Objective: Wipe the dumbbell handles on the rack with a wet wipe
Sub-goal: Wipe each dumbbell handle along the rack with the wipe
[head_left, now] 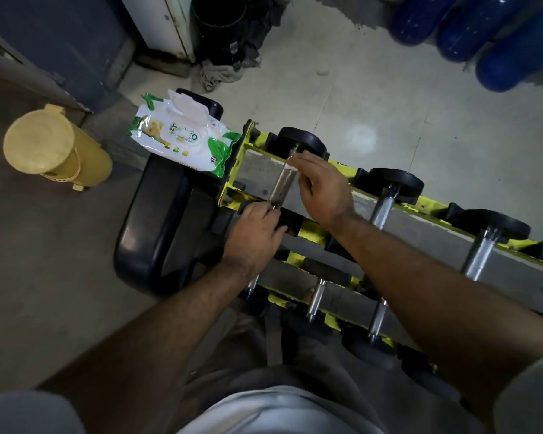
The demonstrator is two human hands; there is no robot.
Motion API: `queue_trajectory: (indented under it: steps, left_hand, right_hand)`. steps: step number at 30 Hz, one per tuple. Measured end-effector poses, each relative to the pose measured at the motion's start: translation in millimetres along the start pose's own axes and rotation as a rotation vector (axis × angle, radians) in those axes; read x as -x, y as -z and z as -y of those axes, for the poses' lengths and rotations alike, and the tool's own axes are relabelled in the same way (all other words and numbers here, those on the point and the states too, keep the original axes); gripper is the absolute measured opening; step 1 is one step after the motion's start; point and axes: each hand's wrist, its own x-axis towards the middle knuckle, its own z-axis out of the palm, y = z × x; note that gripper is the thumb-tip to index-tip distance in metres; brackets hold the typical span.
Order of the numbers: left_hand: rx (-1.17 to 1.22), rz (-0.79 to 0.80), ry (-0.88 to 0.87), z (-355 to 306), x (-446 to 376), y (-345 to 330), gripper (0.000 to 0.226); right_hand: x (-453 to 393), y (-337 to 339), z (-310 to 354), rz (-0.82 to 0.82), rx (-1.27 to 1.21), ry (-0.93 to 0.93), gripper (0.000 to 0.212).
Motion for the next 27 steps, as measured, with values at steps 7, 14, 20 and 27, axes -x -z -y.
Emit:
queue_trajectory:
  steps: [7,14,20,27]
  left_hand:
    - [0.018,-0.071,0.126,-8,-1,-12,0.030]
    - [0.030,-0.077,0.169,-5,-4,-8,0.030]
    - [0.031,-0.072,0.198,-6,-6,-3,0.031]
    - [0.023,-0.059,0.203,-6,-6,-3,0.033]
  right_hand:
    - [-20,-32,-42,0.138,0.226,0.467,0.033]
    - [-25,-30,-62,0.149,0.266,0.547,0.040]
    - [-6,-42,-63,0.194,0.234,0.533,0.057]
    - [-8,-39,-61,0.172,0.207,0.475,0.052]
